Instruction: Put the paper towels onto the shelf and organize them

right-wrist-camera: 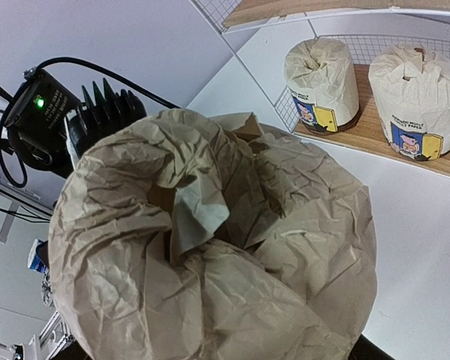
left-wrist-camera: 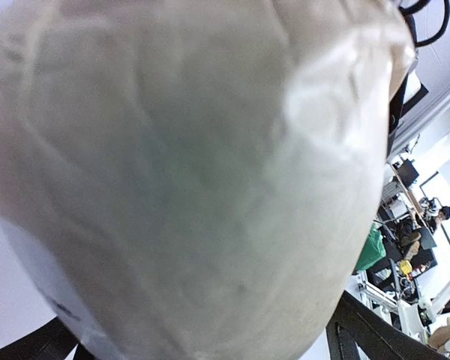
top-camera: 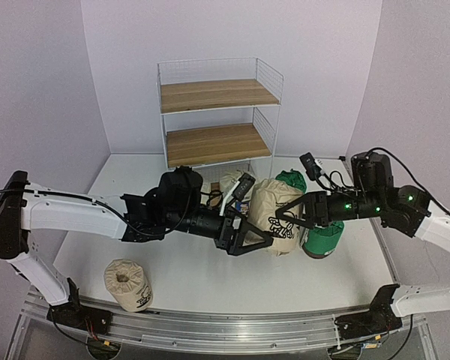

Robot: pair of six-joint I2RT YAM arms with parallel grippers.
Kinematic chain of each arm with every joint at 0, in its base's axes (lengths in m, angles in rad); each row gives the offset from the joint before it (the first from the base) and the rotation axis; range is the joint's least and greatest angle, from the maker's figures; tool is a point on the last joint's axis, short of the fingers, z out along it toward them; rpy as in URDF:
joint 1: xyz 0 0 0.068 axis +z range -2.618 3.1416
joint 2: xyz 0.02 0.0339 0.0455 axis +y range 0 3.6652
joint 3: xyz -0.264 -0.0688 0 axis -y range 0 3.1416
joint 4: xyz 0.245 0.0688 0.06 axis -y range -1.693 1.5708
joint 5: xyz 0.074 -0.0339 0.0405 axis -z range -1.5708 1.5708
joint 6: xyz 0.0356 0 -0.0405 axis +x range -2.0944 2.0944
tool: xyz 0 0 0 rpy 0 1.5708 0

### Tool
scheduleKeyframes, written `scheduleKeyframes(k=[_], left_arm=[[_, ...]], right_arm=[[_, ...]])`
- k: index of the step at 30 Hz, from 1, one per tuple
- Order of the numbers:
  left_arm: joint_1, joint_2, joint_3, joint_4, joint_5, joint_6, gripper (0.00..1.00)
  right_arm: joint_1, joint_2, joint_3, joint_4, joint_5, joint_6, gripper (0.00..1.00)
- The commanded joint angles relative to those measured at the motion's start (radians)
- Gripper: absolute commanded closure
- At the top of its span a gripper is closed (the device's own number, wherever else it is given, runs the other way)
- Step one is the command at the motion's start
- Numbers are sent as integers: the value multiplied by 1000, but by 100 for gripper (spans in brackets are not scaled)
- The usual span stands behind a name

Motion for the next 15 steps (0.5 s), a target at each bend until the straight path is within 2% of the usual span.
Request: scheduleKeyframes(k=[1, 5, 9, 15], left_arm=[[-4, -88, 61, -39, -182, 30, 0], [-3, -126, 47, -119, -322, 25, 0], [-4, -164, 11, -145, -380, 17, 0], [-4, -282, -69, -205, -467, -26, 0]], right_arm=[[13, -41, 30, 48, 15, -4, 100], [12, -72, 28, 49, 24, -19, 100], [13, -83, 41, 43, 48, -36, 100], [13, -42, 105, 35, 223, -118, 100]])
